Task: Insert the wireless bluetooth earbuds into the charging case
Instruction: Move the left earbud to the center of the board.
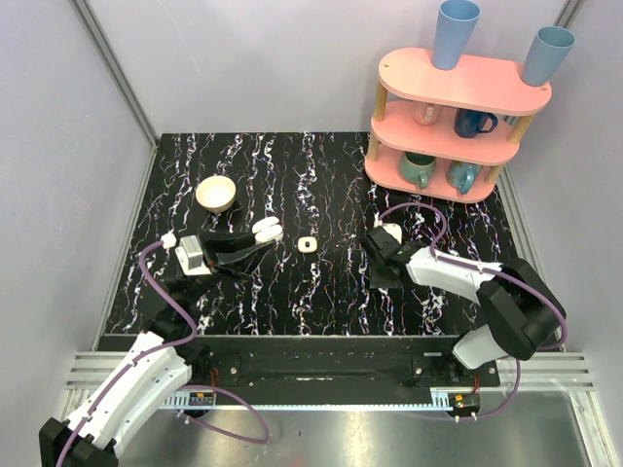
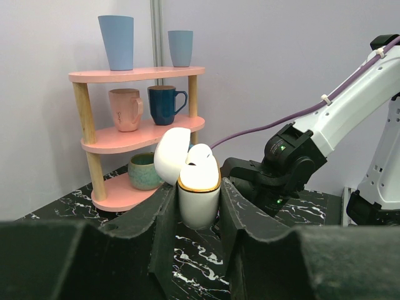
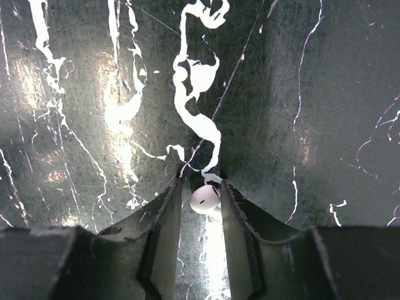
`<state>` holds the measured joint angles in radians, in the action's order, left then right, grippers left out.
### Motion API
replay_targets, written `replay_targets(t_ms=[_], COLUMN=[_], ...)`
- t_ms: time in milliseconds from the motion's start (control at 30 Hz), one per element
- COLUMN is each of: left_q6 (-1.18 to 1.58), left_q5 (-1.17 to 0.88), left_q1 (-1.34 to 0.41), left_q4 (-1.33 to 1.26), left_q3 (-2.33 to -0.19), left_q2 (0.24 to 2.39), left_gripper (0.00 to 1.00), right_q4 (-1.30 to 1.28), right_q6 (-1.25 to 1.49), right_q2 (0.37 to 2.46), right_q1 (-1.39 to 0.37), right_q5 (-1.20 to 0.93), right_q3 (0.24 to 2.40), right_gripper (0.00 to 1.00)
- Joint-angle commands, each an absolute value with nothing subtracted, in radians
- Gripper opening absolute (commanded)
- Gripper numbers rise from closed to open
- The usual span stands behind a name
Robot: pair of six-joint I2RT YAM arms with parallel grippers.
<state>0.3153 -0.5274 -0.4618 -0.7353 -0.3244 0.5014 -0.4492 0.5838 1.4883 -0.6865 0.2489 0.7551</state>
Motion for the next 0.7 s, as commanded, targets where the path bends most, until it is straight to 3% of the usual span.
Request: replay_targets(t_ms=[0, 667], left_q6=[0.327, 0.325], left_q5=[-0.532, -0.538], left_q1=[-0.465, -0.465], left_q4=[-0.779, -0.772], left_q3=[-0.336, -0.337], left_q2=[0.505, 0.500], left_gripper=[0.00, 0.00], right_q4=[-0.488, -0.520], right_q6=[0.601, 0.618], right_q2=[1.514, 1.499], right_q1=[-0.696, -0.696], right_q5=[0.238, 0.224], right_q3=[0.764, 0.759], right_gripper=[0.38, 0.37])
